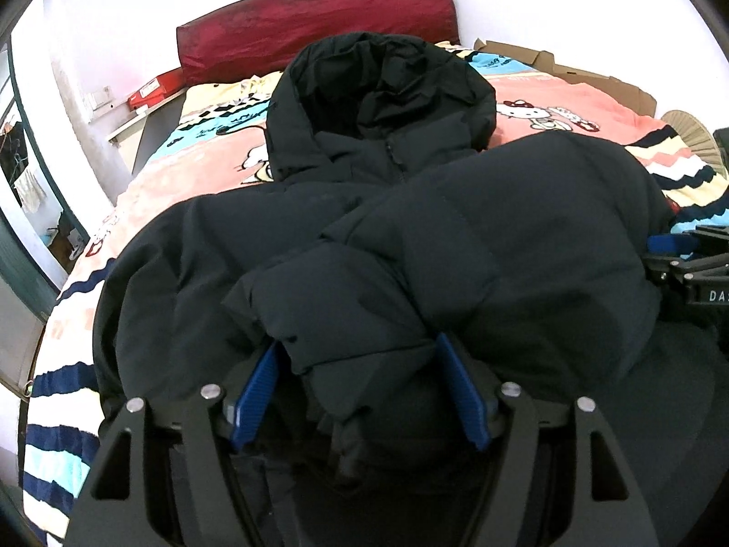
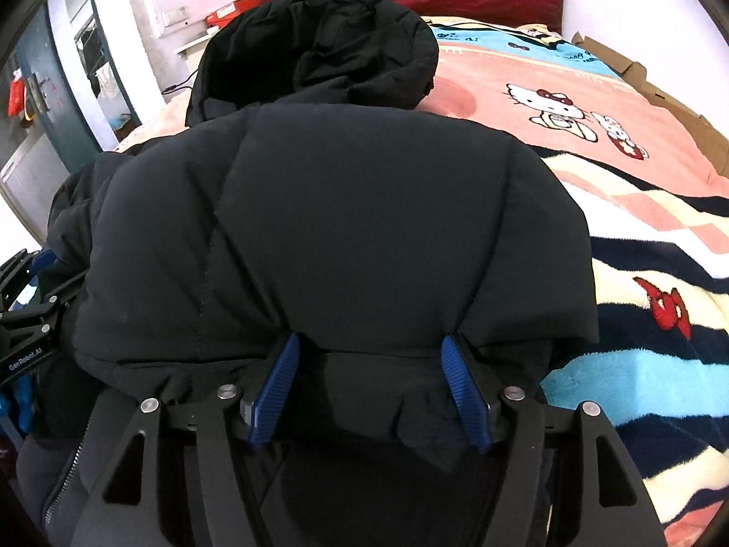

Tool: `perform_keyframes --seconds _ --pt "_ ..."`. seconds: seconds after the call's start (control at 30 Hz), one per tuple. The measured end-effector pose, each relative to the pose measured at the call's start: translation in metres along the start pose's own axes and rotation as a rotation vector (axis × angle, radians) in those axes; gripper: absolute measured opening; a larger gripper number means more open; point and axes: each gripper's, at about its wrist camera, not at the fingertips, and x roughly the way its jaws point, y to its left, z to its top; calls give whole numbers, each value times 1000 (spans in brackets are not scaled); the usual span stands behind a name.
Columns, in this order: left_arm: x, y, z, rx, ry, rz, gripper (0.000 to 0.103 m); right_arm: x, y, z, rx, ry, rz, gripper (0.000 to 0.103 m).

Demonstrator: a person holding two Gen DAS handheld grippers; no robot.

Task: Fold large clothes
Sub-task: 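Grasp the jacket hem with the left gripper and lift it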

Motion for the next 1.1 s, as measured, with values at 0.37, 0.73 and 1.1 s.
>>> perform_keyframes --seconds 0.37,0.73,1.1 --pt "1 1 -1 -3 0 -1 70 2 -5 -8 33 -9 10 71" --pt "-30 39 32 4 -53 2 70 -44 -14 20 16 -52 40 74" --pt "33 113 160 -26 -71 108 70 -40 -39 174 -12 -229 -62 87"
